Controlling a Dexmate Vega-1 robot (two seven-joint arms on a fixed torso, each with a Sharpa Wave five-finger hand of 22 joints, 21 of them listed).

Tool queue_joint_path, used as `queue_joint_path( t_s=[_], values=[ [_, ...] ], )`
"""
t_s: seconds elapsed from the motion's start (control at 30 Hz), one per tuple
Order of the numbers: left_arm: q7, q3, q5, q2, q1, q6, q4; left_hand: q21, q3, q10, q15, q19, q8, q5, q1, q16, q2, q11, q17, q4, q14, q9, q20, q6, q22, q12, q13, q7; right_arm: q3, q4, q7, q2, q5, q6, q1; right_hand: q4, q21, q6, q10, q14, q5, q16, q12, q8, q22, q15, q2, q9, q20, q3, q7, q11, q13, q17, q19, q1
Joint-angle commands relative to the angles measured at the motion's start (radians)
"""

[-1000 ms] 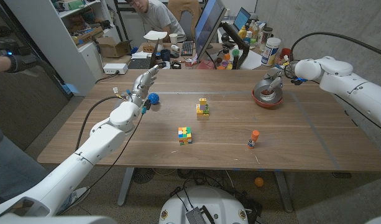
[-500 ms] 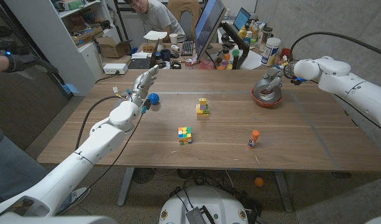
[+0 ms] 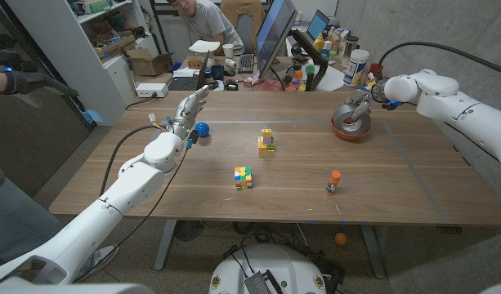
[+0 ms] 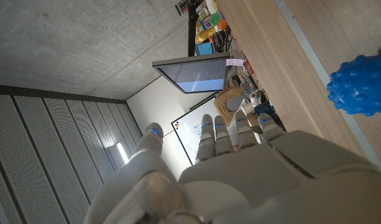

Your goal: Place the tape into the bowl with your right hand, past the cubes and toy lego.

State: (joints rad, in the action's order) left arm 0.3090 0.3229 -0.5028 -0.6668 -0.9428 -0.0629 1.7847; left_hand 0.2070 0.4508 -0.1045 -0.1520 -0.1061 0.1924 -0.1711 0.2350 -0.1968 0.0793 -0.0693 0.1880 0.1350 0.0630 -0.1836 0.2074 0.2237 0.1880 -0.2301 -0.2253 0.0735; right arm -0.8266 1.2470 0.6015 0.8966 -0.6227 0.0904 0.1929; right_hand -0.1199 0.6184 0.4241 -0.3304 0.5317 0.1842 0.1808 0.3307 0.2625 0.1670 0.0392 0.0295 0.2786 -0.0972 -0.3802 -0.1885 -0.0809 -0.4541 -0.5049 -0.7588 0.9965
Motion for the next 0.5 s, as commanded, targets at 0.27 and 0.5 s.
queue_joint_path(
  t_s=[0.27, 0.5],
  values=[
    [-0.018, 0.006, 0.0, 0.003, 0.012, 0.016, -0.015, 0.002, 0.008, 0.001, 0.002, -0.006, 0.005, -0.003, 0.008, -0.001, -0.005, 0.004, 0.005, -0.001, -0.005, -0.006, 0.005, 0.005, 0.004, -0.005, -0.002, 0.001, 0.001, 0.039, 0.104, 0.018, -0.005, -0.032, -0.01, 0.004, -0.048, -0.091, 0.068, -0.079, 0.008, -0.001, -0.051, -0.046, 0.003, 0.033, 0.031, -0.007, -0.046, 0.01, 0.02, 0.03, 0.016, 0.029, 0.054, -0.062],
    [-0.022, 0.008, -0.001, 0.005, 0.014, 0.021, -0.021, 0.002, 0.008, 0.002, 0.002, -0.007, 0.005, -0.003, 0.007, -0.001, -0.006, 0.004, 0.005, -0.001, -0.005, -0.006, 0.005, 0.006, 0.004, -0.005, -0.002, 0.001, 0.008, 0.065, 0.127, 0.026, -0.005, -0.036, -0.009, 0.01, -0.083, -0.159, 0.111, -0.126, 0.015, 0.003, -0.084, -0.068, 0.003, 0.053, 0.054, -0.014, -0.075, 0.023, 0.053, 0.078, 0.028, 0.052, 0.078, -0.106]
  ],
)
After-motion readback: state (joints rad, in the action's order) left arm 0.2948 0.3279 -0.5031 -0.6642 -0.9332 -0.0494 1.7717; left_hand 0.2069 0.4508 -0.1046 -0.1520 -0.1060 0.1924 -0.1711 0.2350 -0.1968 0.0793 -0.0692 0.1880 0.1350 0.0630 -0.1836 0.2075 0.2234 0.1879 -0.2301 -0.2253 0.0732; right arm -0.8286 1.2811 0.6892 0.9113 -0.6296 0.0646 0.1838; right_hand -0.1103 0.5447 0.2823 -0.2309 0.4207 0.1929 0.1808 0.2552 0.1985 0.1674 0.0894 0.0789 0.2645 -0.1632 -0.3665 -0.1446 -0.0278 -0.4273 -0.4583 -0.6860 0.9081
